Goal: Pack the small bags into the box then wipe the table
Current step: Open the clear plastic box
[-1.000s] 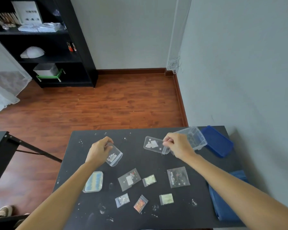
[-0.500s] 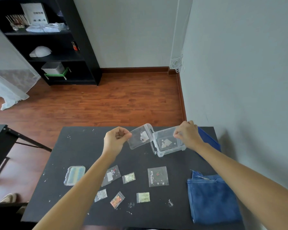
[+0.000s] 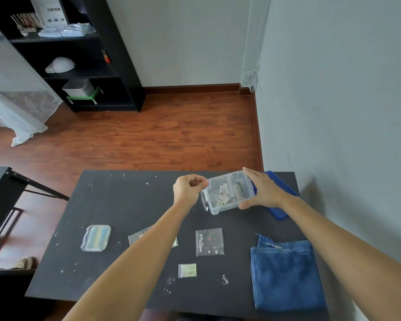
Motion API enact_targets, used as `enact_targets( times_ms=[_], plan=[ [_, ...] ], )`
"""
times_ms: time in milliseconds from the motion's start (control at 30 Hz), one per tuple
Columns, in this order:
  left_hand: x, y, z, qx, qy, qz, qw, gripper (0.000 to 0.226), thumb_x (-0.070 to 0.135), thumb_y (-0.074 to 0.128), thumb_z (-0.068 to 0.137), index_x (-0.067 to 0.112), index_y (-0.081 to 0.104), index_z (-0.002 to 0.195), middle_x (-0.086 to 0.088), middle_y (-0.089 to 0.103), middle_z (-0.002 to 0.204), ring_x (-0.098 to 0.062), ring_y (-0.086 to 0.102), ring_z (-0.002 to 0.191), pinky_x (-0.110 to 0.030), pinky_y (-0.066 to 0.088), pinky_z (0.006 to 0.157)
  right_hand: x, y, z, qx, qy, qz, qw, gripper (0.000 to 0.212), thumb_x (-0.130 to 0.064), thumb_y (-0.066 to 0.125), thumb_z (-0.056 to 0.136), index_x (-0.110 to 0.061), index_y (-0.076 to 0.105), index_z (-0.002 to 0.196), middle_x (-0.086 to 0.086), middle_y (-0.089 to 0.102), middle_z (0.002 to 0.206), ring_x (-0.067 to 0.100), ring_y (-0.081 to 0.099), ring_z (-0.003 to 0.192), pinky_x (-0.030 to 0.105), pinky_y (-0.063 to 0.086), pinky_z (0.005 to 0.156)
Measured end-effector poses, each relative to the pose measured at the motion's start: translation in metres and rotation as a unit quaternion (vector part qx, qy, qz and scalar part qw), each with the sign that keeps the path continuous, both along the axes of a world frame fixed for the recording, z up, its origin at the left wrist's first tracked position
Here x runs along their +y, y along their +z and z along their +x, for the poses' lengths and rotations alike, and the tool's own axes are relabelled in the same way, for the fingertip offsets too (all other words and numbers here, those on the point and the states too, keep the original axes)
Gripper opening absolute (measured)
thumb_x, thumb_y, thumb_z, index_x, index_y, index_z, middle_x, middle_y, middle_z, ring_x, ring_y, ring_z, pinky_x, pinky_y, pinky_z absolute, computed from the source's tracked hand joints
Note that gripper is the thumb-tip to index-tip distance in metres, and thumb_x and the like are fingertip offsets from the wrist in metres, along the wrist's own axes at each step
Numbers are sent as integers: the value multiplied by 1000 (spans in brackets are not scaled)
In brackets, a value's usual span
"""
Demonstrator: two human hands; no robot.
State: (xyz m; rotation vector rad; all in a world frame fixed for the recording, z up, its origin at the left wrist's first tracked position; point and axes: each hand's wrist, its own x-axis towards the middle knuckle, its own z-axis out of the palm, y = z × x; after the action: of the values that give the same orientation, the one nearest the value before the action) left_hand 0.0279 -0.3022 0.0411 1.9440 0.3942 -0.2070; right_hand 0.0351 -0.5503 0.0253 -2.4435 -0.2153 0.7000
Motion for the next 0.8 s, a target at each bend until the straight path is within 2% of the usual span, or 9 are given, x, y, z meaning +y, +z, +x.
enact_targets(
  times_ms=[100,233,333,400,533,600,667,733,800],
  plan=[
    [-13,-7,4,9,-27,27,999,5,17,78,76,20,76,74,10,65,64,0,52,55,-12,40,58,2,-4,0,-14,6,-20,1000,129,-53,86,60,-22,5,156,1,17,163,29,11,150,56,16,120],
    [-26,-14,4,-4,-56,120,991,6,17,76,77,22,75,74,11,66,69,-8,58,68,-19,44,59,5,-11,-2,-46,-18,-37,998,124,-56,86,57,-22,14,153,4,32,156,32,25,142,55,23,114],
    [-32,-20,2,-30,-106,219,969,6,19,72,81,22,74,85,4,71,89,-17,56,95,-33,47,81,6,-15,-4,-57,-31,-47,997,121,-61,84,54,-24,20,149,3,41,150,31,33,136,54,28,111],
    [-32,-22,0,-46,-140,259,955,18,20,71,82,20,70,100,2,67,104,-20,52,104,-37,43,91,7,-16,-6,-61,-37,-50,996,121,-62,84,53,-25,20,149,2,43,149,32,34,135,54,29,111],
    [-18,-19,-9,-91,-137,222,961,42,22,72,81,20,61,122,-1,54,112,-19,49,108,-35,43,94,8,-17,-9,-60,-41,-57,996,122,-61,83,58,-25,15,152,4,37,154,34,28,141,56,25,113],
    [1,-17,-20,-105,-128,196,967,41,23,71,83,19,60,122,0,55,112,-19,50,108,-33,44,94,9,-16,-14,-57,-36,-63,996,125,-61,81,60,-25,7,154,5,29,158,34,21,144,56,22,114],
    [30,-18,-36,-107,-131,202,965,36,23,70,84,19,63,119,2,57,112,-18,52,107,-31,44,94,12,-14,-28,-95,-55,-45,993,125,-60,81,62,-25,5,155,5,23,159,31,18,145,55,21,115],
    [63,-23,-56,-92,-140,243,955,32,23,68,86,21,65,117,4,59,111,-18,51,108,-32,42,95,19,-13,-52,-202,-99,11,974,103,-49,82,69,-20,26,150,7,41,146,27,35,134,50,34,110],
    [92,-32,-77,-63,-160,292,941,31,24,66,88,21,65,118,5,60,114,-20,49,111,-34,40,96,31,-19,-83,-307,-100,64,944,61,-34,78,78,-17,52,130,1,58,114,18,49,106,41,51,92]
  ],
)
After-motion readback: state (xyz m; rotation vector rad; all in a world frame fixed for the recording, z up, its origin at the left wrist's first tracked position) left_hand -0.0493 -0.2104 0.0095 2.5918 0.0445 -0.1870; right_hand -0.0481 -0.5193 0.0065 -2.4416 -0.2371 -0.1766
